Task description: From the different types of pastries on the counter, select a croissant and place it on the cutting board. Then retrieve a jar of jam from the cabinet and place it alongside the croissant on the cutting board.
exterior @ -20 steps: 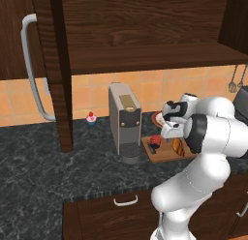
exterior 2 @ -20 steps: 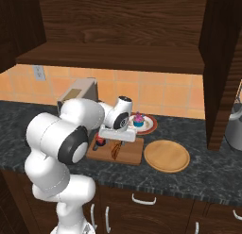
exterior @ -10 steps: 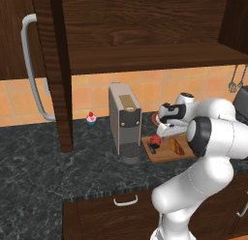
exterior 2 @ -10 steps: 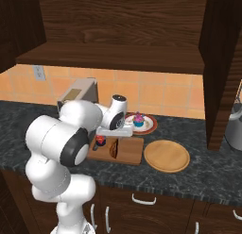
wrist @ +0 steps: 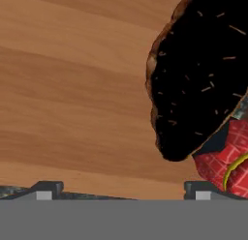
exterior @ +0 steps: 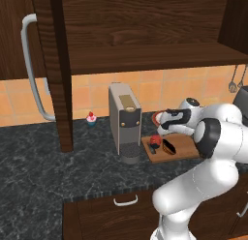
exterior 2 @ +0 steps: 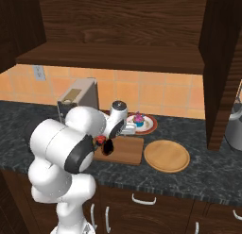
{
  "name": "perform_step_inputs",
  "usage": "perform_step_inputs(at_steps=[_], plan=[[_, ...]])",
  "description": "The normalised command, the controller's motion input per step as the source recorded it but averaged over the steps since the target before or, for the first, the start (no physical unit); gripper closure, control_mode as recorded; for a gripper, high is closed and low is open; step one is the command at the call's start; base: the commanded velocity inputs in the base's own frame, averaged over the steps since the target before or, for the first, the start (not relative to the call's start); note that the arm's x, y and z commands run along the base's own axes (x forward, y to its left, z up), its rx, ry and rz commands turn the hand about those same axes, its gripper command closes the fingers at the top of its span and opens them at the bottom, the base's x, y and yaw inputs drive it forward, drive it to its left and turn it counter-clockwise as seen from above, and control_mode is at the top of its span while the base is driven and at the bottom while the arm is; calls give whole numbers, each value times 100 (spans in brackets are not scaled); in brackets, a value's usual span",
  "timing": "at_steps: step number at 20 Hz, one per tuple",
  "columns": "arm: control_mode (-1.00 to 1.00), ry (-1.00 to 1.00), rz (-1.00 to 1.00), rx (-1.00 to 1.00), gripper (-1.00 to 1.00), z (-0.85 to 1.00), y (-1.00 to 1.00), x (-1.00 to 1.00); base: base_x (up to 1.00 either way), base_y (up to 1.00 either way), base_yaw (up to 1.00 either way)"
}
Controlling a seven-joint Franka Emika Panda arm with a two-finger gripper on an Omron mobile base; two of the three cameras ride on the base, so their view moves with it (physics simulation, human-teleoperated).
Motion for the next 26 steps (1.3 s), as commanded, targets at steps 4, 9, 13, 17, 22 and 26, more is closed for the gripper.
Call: perform_step_inputs(at_steps=[4,9,13,17,22,26], plan=[[-100,-22,28,0,-100,5,-100,0,0,0,0],[-100,0,24,1,-100,46,-73,0,0,0,0],[-100,50,18,-12,-100,69,-32,0,0,0,0],[-100,84,2,-41,-100,10,-22,-5,0,0,0],[-100,26,-12,-18,-100,-33,-62,-86,0,0,0],[-100,-7,-12,-1,-100,-65,-69,-100,0,0,0]])
